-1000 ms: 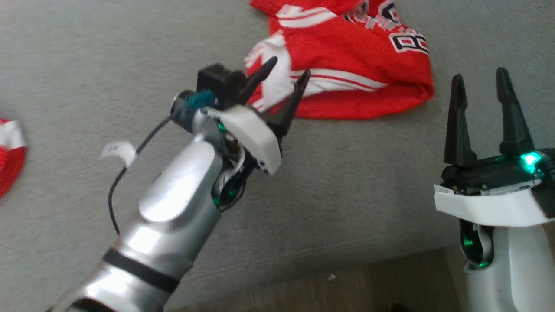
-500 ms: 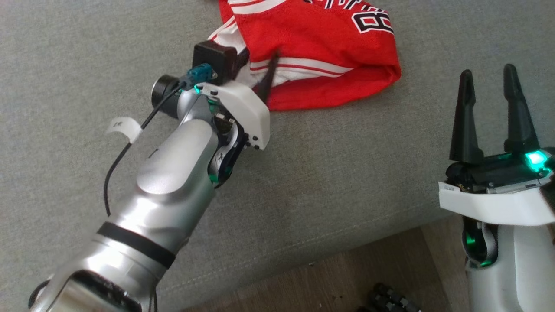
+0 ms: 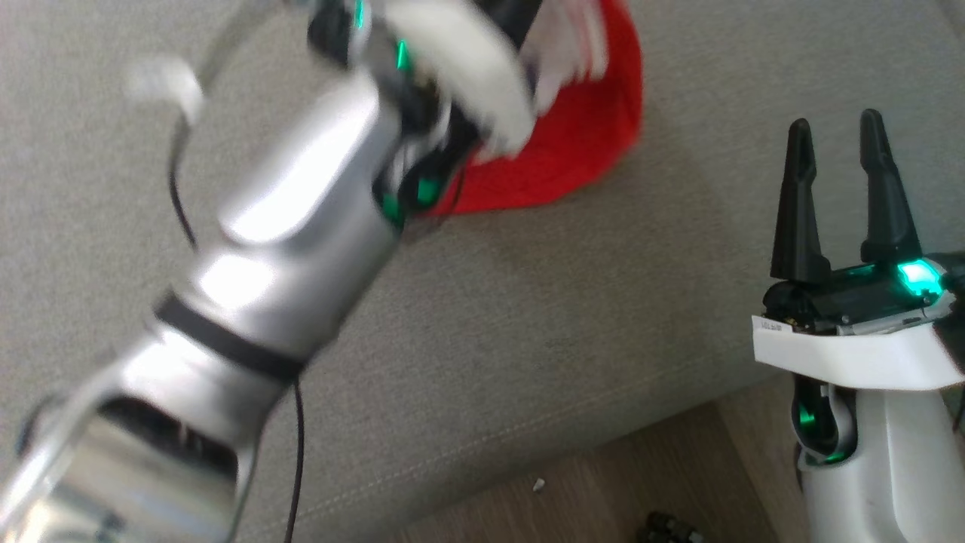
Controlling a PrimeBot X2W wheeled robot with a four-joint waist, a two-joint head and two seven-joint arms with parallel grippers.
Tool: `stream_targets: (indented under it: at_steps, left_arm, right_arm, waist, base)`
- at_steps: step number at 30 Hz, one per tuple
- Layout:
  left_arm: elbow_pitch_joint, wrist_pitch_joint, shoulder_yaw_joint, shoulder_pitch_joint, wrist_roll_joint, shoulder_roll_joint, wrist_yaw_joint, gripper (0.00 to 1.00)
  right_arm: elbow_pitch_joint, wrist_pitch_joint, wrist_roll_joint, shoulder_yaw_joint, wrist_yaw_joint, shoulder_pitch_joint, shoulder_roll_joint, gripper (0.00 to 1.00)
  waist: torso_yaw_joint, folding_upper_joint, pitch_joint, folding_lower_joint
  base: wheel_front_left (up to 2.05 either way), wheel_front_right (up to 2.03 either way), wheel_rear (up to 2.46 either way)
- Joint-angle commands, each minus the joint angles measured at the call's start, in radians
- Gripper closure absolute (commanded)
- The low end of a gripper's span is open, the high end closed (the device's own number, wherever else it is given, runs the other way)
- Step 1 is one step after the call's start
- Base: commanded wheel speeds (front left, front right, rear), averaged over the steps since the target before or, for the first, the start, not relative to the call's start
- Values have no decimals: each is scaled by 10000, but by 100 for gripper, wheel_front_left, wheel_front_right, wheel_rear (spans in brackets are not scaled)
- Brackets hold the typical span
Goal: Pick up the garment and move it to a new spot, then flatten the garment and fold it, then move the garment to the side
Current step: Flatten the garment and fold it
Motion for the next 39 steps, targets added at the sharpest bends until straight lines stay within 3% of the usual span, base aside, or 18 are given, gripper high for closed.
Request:
stream_targets:
  at_steps: [1,5,9,13,18,26,30,34,39]
  left_arm:
    - [-528,79,321,-1040,-348,51,64,100]
    - [-641,-8,425,-2716,-1167,51,364,100]
    - [-165,-863,786,-4135,-1038,54,596,100]
    - [235,-1099,1081,-4382,-1039,273,674,100]
    - [183,-679,1116,-3130,-1376,970,849,100]
    - [-355,-108,1309,1459,-2508,3178,1083,100]
    - [-190,-386,1541,2568,-2666,3994,1036,100]
    - [162,-861,1710,2718,-2561,4352,832,100]
    - [605,-1493,1713,2356,-2258,4241,450,100]
  right_arm:
    - [-288,-42,123,252,65,-81,-5,0]
    - [-264,-42,229,188,65,63,-5,0]
    - [-248,-42,205,82,65,223,-5,0]
    - [-286,-42,36,-74,65,365,-5,0]
    - [-301,-42,-170,-178,65,508,-5,0]
    - [-80,-42,-502,-16,65,808,-5,0]
    - [102,-42,-692,198,65,755,-5,0]
    - [282,-42,-811,353,65,646,-5,0]
    - [549,-42,-915,493,65,514,-5,0]
  waist:
    - [-156,0,-284,-1]
    - [-148,0,-704,-1]
    - [159,0,-1105,-1]
    - [741,0,-1406,-1]
    - [1370,0,-1555,-1]
    - [2234,0,-1550,-1]
    - [2393,0,-1350,-1]
    - [2437,0,-1073,-1]
    - [2467,0,-764,-1]
  base:
    - [0,0,0]
    - [0,0,0]
    - [0,0,0]
    - [0,0,0]
    - [0,0,0]
    - [0,0,0]
    - [0,0,0]
    - [0,0,0]
    - [0,0,0]
